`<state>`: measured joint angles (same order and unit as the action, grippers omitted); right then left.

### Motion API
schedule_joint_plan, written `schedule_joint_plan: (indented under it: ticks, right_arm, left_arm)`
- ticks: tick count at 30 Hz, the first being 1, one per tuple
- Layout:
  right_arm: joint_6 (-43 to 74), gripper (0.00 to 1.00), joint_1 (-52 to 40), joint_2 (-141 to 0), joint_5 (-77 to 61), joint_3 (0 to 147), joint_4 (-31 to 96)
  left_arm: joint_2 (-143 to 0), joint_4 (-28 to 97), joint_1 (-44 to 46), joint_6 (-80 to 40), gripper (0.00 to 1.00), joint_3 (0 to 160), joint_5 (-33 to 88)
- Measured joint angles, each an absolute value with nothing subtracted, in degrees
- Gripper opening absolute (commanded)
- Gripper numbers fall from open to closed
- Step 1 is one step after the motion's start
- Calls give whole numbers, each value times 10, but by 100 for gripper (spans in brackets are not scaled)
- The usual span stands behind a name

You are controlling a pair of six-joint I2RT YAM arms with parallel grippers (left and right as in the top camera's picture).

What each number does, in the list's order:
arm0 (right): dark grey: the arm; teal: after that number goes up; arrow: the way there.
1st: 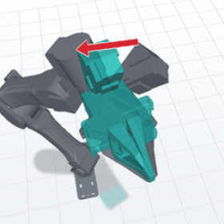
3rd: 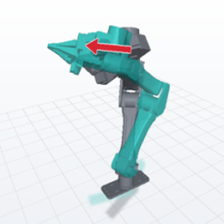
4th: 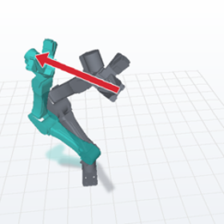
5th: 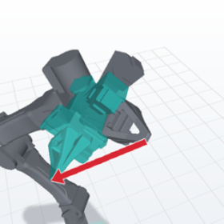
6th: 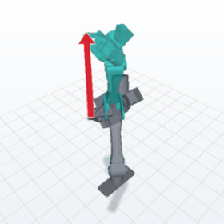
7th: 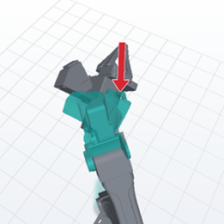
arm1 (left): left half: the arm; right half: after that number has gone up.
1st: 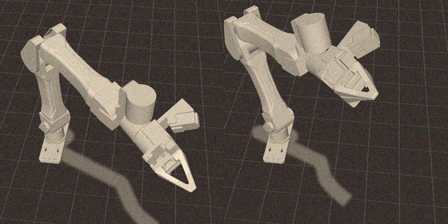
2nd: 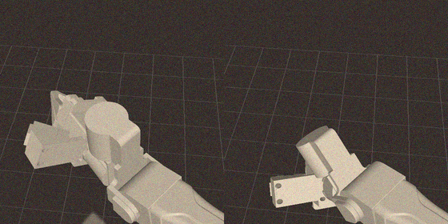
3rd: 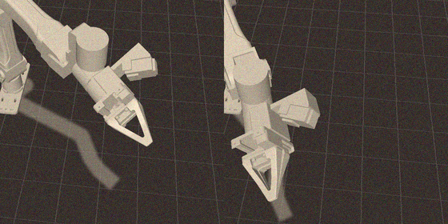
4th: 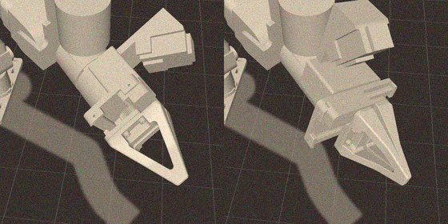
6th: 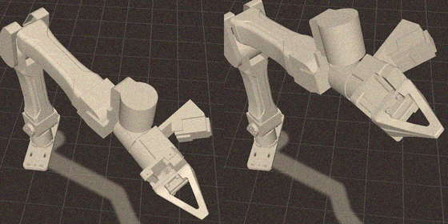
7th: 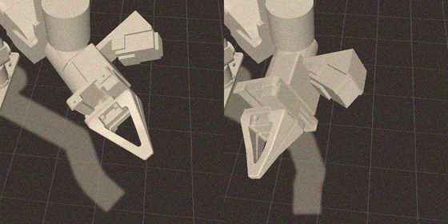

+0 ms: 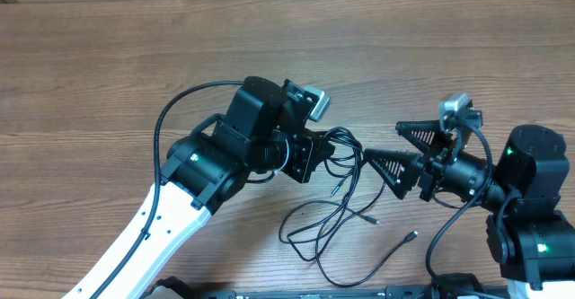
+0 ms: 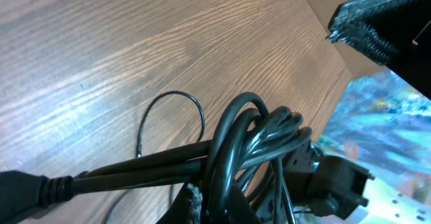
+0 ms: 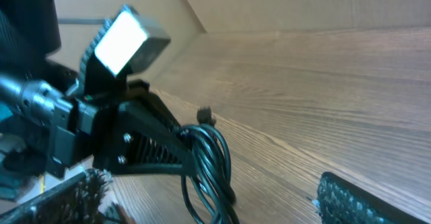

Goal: Untangle cables

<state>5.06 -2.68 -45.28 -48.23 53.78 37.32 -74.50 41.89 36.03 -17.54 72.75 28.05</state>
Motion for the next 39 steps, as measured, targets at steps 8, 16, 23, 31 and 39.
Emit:
schedule_joint_plan:
  ticks: [8,16,23,31,39]
  right_arm:
    - [-52,77,-27,-453,-486,538,429]
    - [-96,71,-27,-453,-487,538,438]
    - [-105,48,-27,-453,-487,538,442]
    - [-106,4,-27,-453,-489,538,445]
    - [-76,4,-30,-453,-456,538,445]
  left_arm:
    - [-745,377,360,-130,4,728,328]
    - [-745,374,360,-122,4,728,354]
    - [-745,362,360,-128,4,728,358]
    - [-745,351,377,-135,4,728,360]
    - [-745,357,379,-145,4,728,345]
